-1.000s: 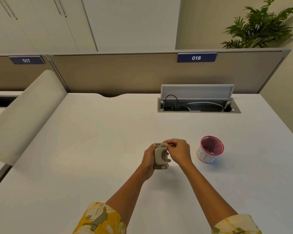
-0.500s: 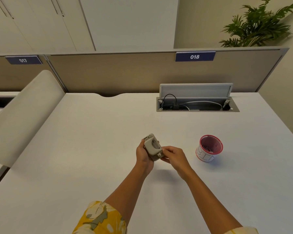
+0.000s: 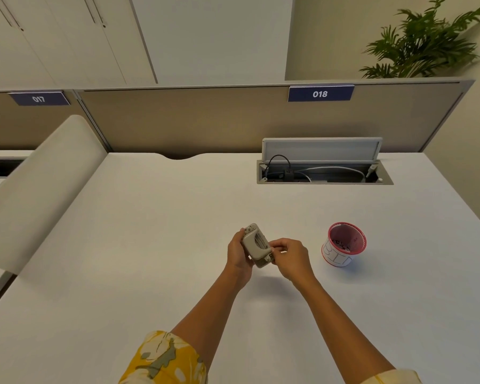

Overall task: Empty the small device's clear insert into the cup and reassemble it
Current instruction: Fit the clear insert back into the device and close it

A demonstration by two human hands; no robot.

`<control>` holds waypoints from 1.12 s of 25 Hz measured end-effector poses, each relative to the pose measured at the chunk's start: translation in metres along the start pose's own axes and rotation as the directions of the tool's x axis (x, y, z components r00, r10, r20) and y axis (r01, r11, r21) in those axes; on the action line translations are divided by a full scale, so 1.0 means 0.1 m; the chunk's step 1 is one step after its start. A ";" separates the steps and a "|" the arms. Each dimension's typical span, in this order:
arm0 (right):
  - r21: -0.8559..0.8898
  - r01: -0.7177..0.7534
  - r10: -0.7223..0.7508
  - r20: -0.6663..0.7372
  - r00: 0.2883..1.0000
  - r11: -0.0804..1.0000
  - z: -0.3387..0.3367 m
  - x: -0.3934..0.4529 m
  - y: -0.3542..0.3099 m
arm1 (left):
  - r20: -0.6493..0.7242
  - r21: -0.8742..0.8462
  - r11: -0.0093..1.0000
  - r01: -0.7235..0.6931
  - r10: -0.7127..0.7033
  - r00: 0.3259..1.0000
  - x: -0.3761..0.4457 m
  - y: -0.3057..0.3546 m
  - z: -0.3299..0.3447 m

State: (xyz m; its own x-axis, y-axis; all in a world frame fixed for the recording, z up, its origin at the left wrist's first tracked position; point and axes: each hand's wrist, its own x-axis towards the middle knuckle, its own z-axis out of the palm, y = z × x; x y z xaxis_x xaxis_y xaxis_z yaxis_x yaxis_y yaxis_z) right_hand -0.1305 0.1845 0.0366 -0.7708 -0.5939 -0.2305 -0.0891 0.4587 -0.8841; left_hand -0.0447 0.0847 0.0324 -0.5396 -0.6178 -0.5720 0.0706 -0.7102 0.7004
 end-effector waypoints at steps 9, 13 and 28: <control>0.567 -0.224 0.196 0.111 0.974 0.793 -0.04 0.02 0.05 | -0.109 -0.124 0.991 0.051 -0.065 0.992 0.06 0.12 -0.03; 0.659 -0.262 0.189 0.182 0.965 0.705 0.05 -0.08 0.08 | -0.141 -0.202 0.979 0.021 -0.050 0.989 0.09 0.12 -0.05; 0.396 -0.083 0.147 -0.135 0.980 0.915 0.22 -0.11 0.04 | -0.097 -0.307 0.951 0.027 -0.059 0.994 0.04 0.09 -0.01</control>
State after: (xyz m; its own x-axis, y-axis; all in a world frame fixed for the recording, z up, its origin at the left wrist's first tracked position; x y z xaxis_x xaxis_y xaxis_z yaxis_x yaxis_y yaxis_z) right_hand -0.1083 0.1781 0.0263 -0.8535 -0.4252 -0.3013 0.2322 0.2071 -0.9503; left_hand -0.0449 0.0758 0.0358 -0.4591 -0.6043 -0.6512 0.3104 -0.7959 0.5198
